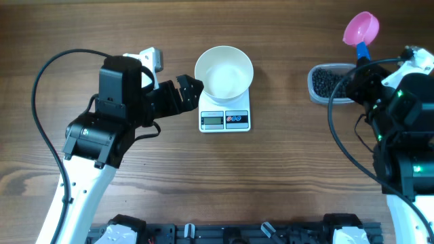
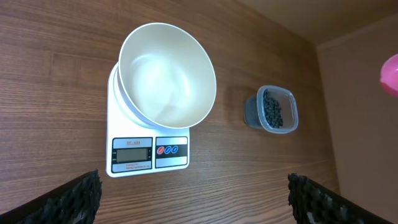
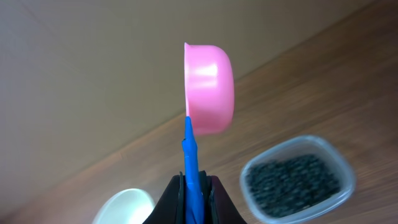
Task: Scoop item into bowl and weigh 150g on scale
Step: 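Carry the scoop with the right gripper over the black bean tub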
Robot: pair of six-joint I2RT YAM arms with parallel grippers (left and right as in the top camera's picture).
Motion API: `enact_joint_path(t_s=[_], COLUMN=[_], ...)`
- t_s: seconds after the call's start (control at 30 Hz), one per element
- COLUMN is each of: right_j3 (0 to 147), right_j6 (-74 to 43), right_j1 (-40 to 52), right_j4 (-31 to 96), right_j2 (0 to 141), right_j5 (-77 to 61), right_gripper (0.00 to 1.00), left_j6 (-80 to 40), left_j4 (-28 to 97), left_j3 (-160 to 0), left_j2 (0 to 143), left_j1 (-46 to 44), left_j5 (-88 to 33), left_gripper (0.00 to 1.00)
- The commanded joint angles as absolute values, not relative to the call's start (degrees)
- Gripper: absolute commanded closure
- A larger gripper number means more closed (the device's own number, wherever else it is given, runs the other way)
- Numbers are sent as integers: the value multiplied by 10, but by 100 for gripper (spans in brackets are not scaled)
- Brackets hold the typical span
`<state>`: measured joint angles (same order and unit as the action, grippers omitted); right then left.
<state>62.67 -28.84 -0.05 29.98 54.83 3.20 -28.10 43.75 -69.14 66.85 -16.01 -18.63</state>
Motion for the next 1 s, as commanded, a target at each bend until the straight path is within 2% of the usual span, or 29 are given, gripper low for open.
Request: enact_joint_path(t_s=[0.0, 0.2, 0.6, 0.73, 0.83, 0.97], right_j3=[642, 642, 642, 642, 642, 642], right_j6=[-227, -226, -200, -196, -196, -196], right_j1=[-3, -3, -3, -3, -3, -3], right_j4=[311, 279, 191, 199, 214, 215], right_j2=[575, 591, 591, 586, 585, 585], right_j5=[59, -33, -33, -33, -35, -35], right_gripper=[96, 96, 96, 96, 96, 95], left_j6=[-270, -270, -257, -260, -187, -182], left_j4=[438, 438, 434, 440, 445, 500], left_j3=[-696, -696, -697, -698, -698, -733], left_j2=[669, 669, 666, 651, 640, 644], left_j1=[-159, -159, -158, -156, -155, -165], left_j5=[-179, -179, -194, -205, -250, -241], left_gripper=[0, 0, 0, 0, 0, 1])
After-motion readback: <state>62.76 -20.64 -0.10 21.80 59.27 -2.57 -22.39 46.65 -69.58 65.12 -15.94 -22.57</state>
